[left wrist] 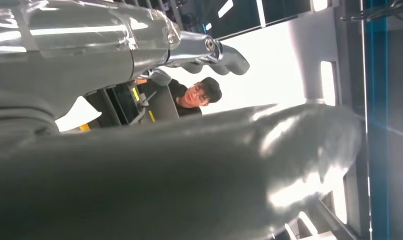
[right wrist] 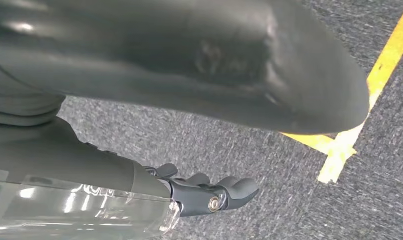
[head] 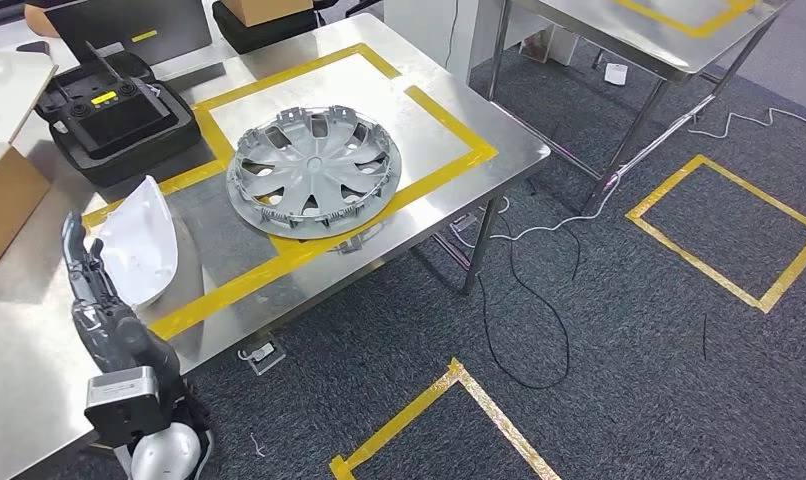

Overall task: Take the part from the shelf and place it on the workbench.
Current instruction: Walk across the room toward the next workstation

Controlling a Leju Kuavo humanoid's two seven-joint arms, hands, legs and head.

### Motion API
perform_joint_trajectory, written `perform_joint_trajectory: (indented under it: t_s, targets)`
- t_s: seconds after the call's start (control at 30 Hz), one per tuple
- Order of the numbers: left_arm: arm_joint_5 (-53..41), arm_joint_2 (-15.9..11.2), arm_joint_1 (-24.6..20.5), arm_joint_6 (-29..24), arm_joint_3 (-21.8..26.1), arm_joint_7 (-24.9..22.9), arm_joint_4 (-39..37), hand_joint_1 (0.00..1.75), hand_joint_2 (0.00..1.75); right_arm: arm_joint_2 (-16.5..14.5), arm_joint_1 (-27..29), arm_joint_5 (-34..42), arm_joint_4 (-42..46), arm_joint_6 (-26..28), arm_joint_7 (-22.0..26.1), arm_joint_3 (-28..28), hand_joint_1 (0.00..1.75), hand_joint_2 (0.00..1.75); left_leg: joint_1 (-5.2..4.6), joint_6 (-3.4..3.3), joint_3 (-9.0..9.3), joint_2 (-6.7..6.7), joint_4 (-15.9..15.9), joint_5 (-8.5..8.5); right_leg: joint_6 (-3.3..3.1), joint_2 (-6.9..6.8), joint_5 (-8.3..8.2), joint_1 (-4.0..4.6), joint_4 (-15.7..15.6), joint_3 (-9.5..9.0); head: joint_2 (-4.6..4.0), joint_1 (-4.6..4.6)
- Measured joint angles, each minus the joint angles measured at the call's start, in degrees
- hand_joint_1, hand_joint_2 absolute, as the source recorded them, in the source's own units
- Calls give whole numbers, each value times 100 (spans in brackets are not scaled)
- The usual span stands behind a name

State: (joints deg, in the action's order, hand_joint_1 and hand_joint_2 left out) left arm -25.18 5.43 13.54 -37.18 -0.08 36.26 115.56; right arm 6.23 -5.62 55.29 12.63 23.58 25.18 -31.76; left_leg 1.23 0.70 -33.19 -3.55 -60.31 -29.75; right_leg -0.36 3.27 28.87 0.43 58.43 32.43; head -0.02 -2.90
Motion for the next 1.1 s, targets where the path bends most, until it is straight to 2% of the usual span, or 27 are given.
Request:
perform_joint_trajectory:
  t_s: [0.07, 0.13, 0.17, 0.23, 0.27, 0.3, 0.33, 0.37, 0.4, 0.47, 0.53, 0.6, 0.67, 0.73, 0.77, 0.8, 0.83, 0.87, 0.93, 0.97, 1.03, 1.1]
  targets:
    - [-1, -4, 6, 0, 4, -6, -3, 0, 0, -5, 0, 2, 0, 10, -9, -1, 0, 0, -14, -51, 12, 47, 16, -15, 55, 77, 5, -23, 10, 24, 0, 1]
    - [-1, -6, 5, 0, 6, -19, -3, 0, 0, -15, -5, -1, 0, 54, -13, -2, 0, 0, -6, -107, 41, 149, 43, -13, 113, 9, 89, -30, 127, 78, 0, 16]
    - [0, -6, 8, 0, 7, -23, -3, 0, 0, -20, -15, -3, 0, 87, -13, -2, 0, 0, 2, -131, 54, 210, 56, -14, 145, -74, 205, -33, 332, 180, 0, 23]
    - [-2, -6, 14, 0, 12, -26, -4, 0, 0, -34, -32, -11, 0, 129, -13, -2, 0, 0, -10, -166, 64, 341, 58, -34, 203, -235, 524, -51, 1026, 549, 0, 40]
    - [-6, -6, 18, 0, 14, -31, -6, 0, 0, -44, -30, -14, 0, 136, -13, -3, 0, 0, -17, -172, 67, 402, 58, -45, 220, -269, 637, -63, 1364, 737, 0, 38]
    - [-12, -7, 21, 0, 15, -40, -8, 0, 0, -57, -22, -17, 0, 136, -16, -3, 0, 0, -22, -173, 75, 457, 57, -58, 225, -286, 655, -72, 1554, 851, 0, 38]
    - [-19, -7, 23, 0, 15, -50, -9, 0, 0, -69, -9, -18, -1, 136, -21, -4, 0, 0, -25, -167, 90, 503, 57, -71, 220, -295, 567, -77, 1541, 860, 0, 37]
    - [-25, -7, 24, 0, 15, -60, -9, 0, 0, -79, 3, -18, -2, 137, -29, -4, 0, 0, -27, -157, 113, 543, 58, -87, 200, -304, 380, -77, 1303, 750, 0, 37]
    - [-27, -6, 24, 0, 15, -64, -9, 0, 0, -84, 14, -18, -3, 139, -39, -4, 0, 0, -27, -145, 139, 579, 60, -104, 167, -336, 158, -68, 923, 564, 0, 38]
    - [-27, -6, 28, 0, 15, -62, -9, 0, 0, -86, 16, -19, -6, 144, -60, -4, 0, 0, -34, -107, 169, 643, 68, -134, 92, -459, -87, -13, 240, 223, 0, 37]
    - [-27, -5, 35, 0, 14, -59, -10, 0, 0, -85, 13, -19, -7, 146, -73, -4, 0, 0, -29, -54, 179, 699, 90, -144, 39, -521, -74, 45, 22, 124, 0, 34]
    - [-27, -4, 40, 0, 14, -58, -10, 0, 0, -85, 23, -19, -10, 151, -83, -4, 0, 0, -10, 6, 227, 705, 119, -162, -14, -470, -100, 54, -67, 78, 0, 28]
    - [-27, -4, 43, 0, 13, -49, -10, 0, 0, -87, 29, -19, -14, 160, -95, -4, 0, 0, -6, 47, 178, 515, -71, -313, -78, -429, -149, 33, -201, -23, 0, 14]
    - [-27, -3, 56, 0, 12, -35, -16, 0, 0, -90, 18, -16, -17, 170, -104, -3, 0, 0, -14, 60, -131, 328, -667, -616, -123, -383, -162, 21, -258, -74, 0, -4]
    - [-25, -3, 67, 0, 11, -30, -22, 0, 0, -91, 10, -13, -17, 174, -106, -3, 0, 0, -19, 67, -330, 313, -1004, -742, -136, -351, -154, 25, -256, -78, 0, -9]
    - [-24, -3, 77, 0, 10, -24, -30, 0, 0, -91, 9, -10, -17, 177, -107, -2, 0, 0, -19, 74, -483, 317, -1226, -773, -141, -314, -141, 28, -248, -82, 0, -10]
    - [-23, -3, 84, 0, 10, -19, -37, 0, 0, -92, 12, -7, -17, 178, -107, -2, 0, 0, -18, 79, -546, 323, -1263, -689, -137, -275, -125, 28, -233, -89, 0, -9]
    - [-22, -3, 89, 0, 10, -14, -41, 0, 0, -92, 14, -5, -17, 177, -107, -2, 0, 0, -17, 83, -509, 323, -1109, -509, -126, -235, -103, 23, -212, -98, 0, -9]
    - [-22, -3, 89, 0, 10, -10, -45, 0, 0, -92, 16, -3, -17, 174, -107, -2, 0, 0, -2, 83, -243, 225, -476, -92, -80, -159, -37, 9, -137, -103, 0, -9]
    - [-22, -2, 90, 0, 10, -12, -45, 0, 0, -92, 11, -2, -17, 172, -105, -3, 0, 0, 6, 71, -125, 154, -216, 10, -47, -122, 3, 7, -81, -87, 0, -7]
    - [-20, -4, 92, 0, 13, -22, -44, 0, 0, -98, 3, 0, -17, 166, -97, -4, 0, 0, 2, 28, -33, 61, -11, 16, 18, -59, 50, -4, -11, -44, 0, -4]
    - [-17, -7, 93, 0, 15, -34, -40, 0, 0, -103, 1, 4, -17, 164, -90, -5, 0, 0, -10, -35, -21, 118, 18, 14, 73, -16, 66, -27, 6, -24, 0, -6]
